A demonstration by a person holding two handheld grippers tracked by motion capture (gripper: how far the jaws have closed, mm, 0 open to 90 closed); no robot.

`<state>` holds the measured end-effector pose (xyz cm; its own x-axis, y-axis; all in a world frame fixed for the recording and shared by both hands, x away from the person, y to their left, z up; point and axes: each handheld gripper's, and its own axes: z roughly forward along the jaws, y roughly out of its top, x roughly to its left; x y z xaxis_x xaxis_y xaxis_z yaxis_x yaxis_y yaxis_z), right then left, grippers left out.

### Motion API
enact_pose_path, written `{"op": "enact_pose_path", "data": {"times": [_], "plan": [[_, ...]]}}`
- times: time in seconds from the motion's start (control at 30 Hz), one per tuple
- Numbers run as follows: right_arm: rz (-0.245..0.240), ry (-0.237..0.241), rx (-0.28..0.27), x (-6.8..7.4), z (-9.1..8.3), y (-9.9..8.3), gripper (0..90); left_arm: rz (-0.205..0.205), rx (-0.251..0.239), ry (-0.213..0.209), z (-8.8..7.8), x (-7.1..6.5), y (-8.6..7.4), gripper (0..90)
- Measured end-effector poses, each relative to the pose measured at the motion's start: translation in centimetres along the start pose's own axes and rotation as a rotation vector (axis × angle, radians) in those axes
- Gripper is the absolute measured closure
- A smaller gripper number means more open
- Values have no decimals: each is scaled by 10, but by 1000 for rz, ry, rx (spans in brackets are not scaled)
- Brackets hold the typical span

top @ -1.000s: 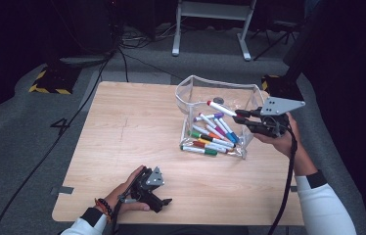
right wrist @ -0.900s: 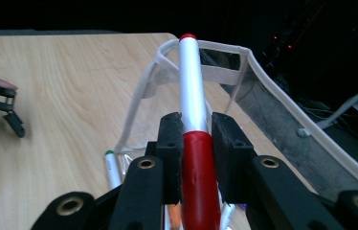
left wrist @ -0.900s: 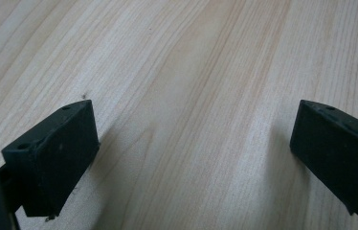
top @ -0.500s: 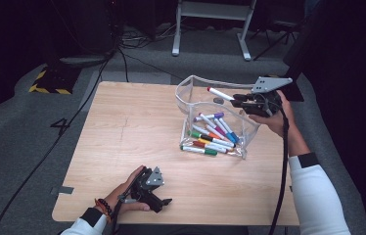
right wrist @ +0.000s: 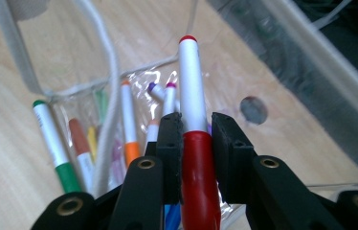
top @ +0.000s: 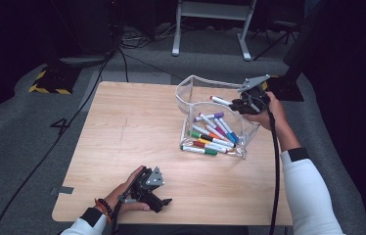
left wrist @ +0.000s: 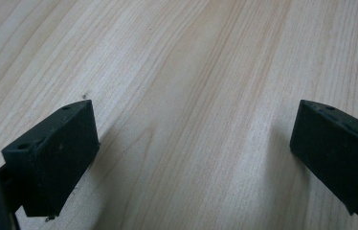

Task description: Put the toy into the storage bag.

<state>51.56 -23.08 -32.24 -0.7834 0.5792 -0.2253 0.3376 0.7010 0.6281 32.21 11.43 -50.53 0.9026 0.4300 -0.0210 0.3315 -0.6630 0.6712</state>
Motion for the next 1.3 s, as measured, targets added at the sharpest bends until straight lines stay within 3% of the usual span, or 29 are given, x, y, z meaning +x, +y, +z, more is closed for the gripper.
{"op": "enact_pose_path", "data": {"times": [0.4,0.5,0.67,0.97,1.1,1.13,1.23,1.3], "plan": [[-61,198,168,9,9,5,746,0,2,1,0,0,0,29],[-63,217,185,11,9,6,744,0,1,1,0,0,0,30],[-63,192,193,13,8,6,710,-1,0,2,0,0,0,30],[-10,122,89,7,-6,1,628,0,1,2,0,0,0,30],[42,95,5,4,-18,-2,548,0,1,2,0,0,0,30],[63,102,-44,3,-25,-4,521,-2,2,3,0,0,0,30],[84,108,-106,2,-35,-8,450,-3,2,3,0,0,0,30],[102,87,-131,1,-41,-11,415,-3,4,3,0,0,0,30]]}}
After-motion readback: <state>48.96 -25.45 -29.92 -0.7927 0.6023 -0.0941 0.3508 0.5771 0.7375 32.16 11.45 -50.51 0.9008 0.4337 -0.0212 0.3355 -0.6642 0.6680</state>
